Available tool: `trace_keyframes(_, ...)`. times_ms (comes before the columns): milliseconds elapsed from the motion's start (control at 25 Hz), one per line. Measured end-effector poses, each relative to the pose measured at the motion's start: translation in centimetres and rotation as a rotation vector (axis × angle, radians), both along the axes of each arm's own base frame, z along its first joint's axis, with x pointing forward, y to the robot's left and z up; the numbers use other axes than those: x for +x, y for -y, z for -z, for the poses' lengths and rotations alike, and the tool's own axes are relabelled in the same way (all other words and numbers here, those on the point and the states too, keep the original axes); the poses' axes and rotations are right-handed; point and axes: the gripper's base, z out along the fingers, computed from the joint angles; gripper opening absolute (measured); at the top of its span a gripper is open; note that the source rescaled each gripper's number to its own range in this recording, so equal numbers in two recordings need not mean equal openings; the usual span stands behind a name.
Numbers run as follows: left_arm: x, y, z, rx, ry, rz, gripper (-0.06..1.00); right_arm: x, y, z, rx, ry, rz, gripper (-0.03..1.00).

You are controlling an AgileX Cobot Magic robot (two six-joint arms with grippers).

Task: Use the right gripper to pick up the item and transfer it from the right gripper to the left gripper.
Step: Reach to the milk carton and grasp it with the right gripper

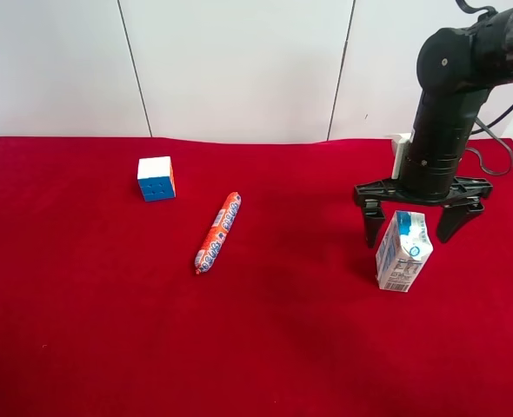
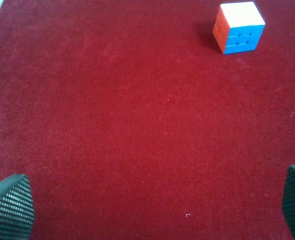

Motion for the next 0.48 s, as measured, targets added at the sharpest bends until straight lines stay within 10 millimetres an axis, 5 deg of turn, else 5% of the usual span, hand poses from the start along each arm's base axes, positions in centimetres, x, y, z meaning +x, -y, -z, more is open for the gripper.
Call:
trace_keyframes(200, 0.0, 0.0, 0.0, 0.0, 0.0, 0.0, 1.0, 0.0, 0.0, 0.0, 0.0, 0.0, -0.004, 0.72)
trace_keyframes(280, 0.0, 0.0, 0.0, 0.0, 0.0, 0.0, 1.0, -0.01, 0.0, 0.01, 0.0, 0.0, -0.004, 0.55)
trace_keyframes(440, 0.0, 0.0, 0.0, 0.0, 0.0, 0.0, 1.0, -0.01, 0.0, 0.01, 0.0, 0.0, -0.004, 0.02)
trace_keyframes(480, 0.0, 0.0, 0.0, 0.0, 0.0, 0.0, 1.0, -0.01, 0.0, 0.01, 0.0, 0.0, -0.004, 0.0)
